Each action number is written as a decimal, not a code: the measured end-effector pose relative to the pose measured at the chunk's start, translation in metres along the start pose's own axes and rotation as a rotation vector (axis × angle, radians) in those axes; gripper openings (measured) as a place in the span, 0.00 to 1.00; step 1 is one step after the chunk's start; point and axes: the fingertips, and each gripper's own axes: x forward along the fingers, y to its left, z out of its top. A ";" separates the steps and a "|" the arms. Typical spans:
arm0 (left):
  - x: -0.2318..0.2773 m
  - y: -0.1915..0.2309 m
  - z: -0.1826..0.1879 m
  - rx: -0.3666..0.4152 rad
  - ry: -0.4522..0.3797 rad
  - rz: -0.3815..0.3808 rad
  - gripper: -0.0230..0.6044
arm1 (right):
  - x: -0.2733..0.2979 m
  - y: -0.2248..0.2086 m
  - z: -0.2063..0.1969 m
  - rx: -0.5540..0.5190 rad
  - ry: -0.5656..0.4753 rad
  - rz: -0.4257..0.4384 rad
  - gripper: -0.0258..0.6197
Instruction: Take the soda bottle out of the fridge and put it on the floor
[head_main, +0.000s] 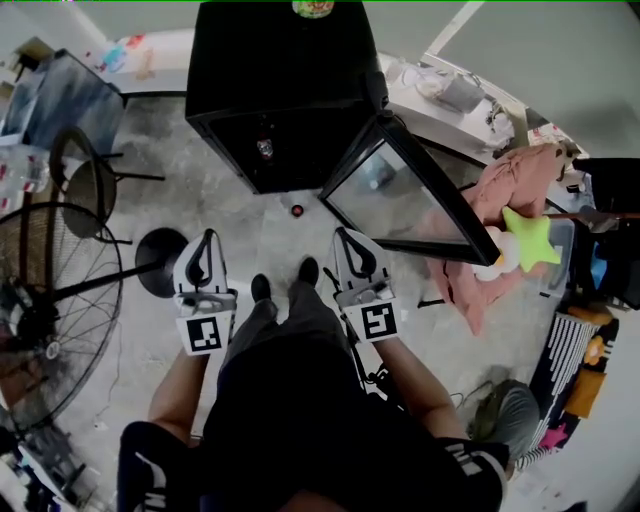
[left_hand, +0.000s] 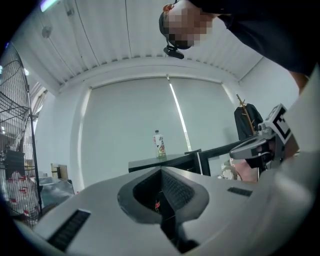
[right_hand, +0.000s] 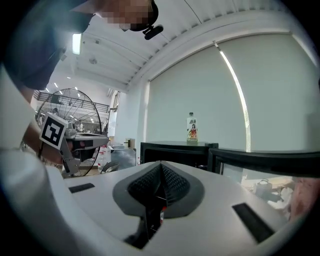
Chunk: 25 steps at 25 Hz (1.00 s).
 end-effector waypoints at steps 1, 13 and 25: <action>-0.003 0.000 0.005 0.000 -0.001 0.000 0.07 | -0.003 0.000 0.006 -0.001 -0.001 -0.002 0.07; -0.027 0.014 0.035 -0.001 -0.005 0.023 0.07 | -0.022 0.006 0.049 -0.024 -0.028 -0.025 0.07; -0.044 0.028 0.049 0.005 -0.028 0.066 0.07 | -0.027 0.012 0.068 -0.041 -0.031 -0.039 0.07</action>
